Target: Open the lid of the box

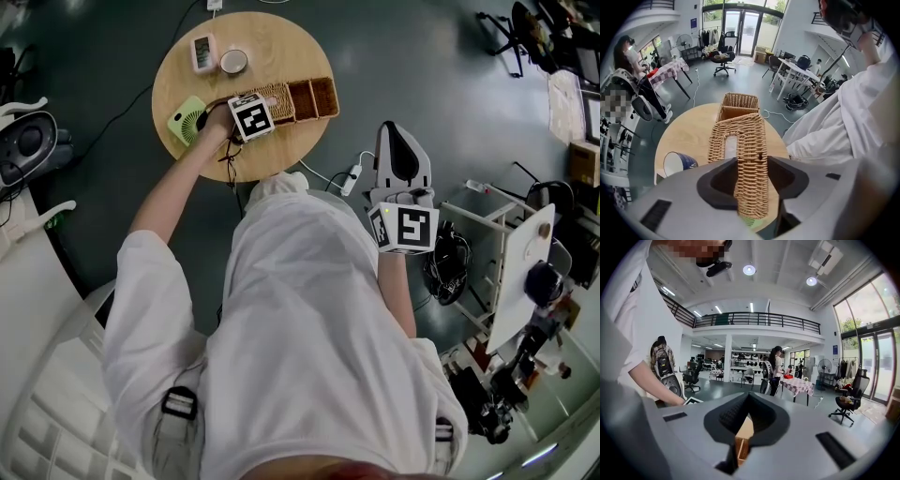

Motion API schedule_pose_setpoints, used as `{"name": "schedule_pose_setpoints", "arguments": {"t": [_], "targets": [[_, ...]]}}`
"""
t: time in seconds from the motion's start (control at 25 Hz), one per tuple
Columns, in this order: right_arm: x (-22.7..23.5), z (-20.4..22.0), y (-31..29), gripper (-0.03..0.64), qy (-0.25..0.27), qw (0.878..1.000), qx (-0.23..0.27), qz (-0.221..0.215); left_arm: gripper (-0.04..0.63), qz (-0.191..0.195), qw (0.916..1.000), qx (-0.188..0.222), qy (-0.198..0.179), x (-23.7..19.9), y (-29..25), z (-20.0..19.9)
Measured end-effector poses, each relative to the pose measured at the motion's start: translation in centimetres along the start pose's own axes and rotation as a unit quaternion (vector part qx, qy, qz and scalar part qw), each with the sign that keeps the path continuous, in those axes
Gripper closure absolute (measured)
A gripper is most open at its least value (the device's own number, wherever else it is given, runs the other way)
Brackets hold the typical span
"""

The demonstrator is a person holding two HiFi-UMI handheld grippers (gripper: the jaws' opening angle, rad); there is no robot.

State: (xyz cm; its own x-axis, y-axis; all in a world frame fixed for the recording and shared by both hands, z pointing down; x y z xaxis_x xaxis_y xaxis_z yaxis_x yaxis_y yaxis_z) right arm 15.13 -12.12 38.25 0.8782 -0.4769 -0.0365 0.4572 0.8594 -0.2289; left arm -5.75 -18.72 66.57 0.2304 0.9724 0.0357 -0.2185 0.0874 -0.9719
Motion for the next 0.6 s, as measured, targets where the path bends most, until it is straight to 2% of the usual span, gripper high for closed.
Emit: {"name": "schedule_pose_setpoints", "arguments": {"t": [0.2, 0.6], "targets": [[-0.1, -0.4, -0.7, 0.618, -0.001, 1.0, 0.004, -0.009, 0.469, -0.026, 0.9996, 0.01, 0.0, -1.2, 2.2, -0.5], [-0.5, -1.1, -1.7, 0.618, 0.0, 1.0, 0.01, -0.011, 0.549, -0.047, 0.9987, 0.019, -0.009, -5.8, 5.2, -1.6]]}}
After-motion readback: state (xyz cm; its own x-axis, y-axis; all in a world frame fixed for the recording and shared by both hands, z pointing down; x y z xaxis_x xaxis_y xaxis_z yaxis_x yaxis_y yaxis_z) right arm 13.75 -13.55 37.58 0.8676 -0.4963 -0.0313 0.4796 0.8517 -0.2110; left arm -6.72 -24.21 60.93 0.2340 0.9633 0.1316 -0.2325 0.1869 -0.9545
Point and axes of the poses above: the fingertips, and each gripper's own axes: y backward along the fingers, x to its right, z out of its underside, the point moved 4 cm from there along y, backward along the fingers, and after that the axes turned 10 degrees about -z, right-handed, at the moved point
